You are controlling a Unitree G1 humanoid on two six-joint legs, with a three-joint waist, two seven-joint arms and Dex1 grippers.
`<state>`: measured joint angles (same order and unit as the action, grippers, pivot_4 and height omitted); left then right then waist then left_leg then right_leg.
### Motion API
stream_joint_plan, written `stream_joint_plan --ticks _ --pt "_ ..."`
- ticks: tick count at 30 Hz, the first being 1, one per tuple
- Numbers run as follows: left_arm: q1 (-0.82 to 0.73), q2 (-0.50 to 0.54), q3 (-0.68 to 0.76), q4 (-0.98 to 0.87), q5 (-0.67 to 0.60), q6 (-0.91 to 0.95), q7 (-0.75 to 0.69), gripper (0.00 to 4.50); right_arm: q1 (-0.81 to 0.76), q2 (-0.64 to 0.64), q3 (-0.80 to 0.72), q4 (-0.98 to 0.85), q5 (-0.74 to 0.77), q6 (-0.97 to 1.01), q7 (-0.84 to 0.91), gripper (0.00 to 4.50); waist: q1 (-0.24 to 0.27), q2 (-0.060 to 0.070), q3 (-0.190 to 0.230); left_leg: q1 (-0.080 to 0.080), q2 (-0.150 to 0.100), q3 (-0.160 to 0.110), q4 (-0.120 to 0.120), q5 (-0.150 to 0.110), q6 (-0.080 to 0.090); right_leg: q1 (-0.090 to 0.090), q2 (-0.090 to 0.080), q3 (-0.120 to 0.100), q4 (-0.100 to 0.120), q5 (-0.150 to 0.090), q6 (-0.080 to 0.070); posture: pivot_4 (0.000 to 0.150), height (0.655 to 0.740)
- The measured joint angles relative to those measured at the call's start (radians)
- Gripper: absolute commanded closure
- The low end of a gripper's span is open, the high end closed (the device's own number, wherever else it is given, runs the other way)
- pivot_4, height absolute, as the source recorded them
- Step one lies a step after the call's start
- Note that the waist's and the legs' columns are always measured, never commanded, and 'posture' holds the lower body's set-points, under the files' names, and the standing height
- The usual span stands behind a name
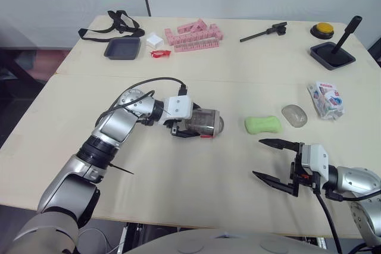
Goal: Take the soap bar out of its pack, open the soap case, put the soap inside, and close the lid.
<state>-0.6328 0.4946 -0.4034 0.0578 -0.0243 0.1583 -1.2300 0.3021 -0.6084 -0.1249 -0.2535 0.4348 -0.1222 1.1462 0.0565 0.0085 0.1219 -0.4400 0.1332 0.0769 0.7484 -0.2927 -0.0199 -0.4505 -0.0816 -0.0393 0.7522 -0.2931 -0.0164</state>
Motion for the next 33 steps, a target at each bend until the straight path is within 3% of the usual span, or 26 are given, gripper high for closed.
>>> stream_joint_plan --ticks 9,33 --pt "-0.073 0.000 -0.054 -0.051 0.066 0.107 0.013 1.04 0.014 -0.003 0.019 -0.033 0.043 0.040 0.015 0.04 -0.003 0.000 0.000 0.000 0.000 0.000 0.000 0.000 0.000 0.000 0.000 0.000 0.000 0.000 0.000 0.150 0.7109" --pt "-0.158 0.032 -0.110 -0.079 0.088 0.248 -0.044 1.04 0.001 0.008 0.010 -0.004 0.061 0.075 -0.025 0.04 -0.001 0.000 0.000 0.000 0.000 0.000 -0.001 0.000 0.000 0.000 0.000 0.000 -0.001 0.000 0.000 0.150 0.7109"
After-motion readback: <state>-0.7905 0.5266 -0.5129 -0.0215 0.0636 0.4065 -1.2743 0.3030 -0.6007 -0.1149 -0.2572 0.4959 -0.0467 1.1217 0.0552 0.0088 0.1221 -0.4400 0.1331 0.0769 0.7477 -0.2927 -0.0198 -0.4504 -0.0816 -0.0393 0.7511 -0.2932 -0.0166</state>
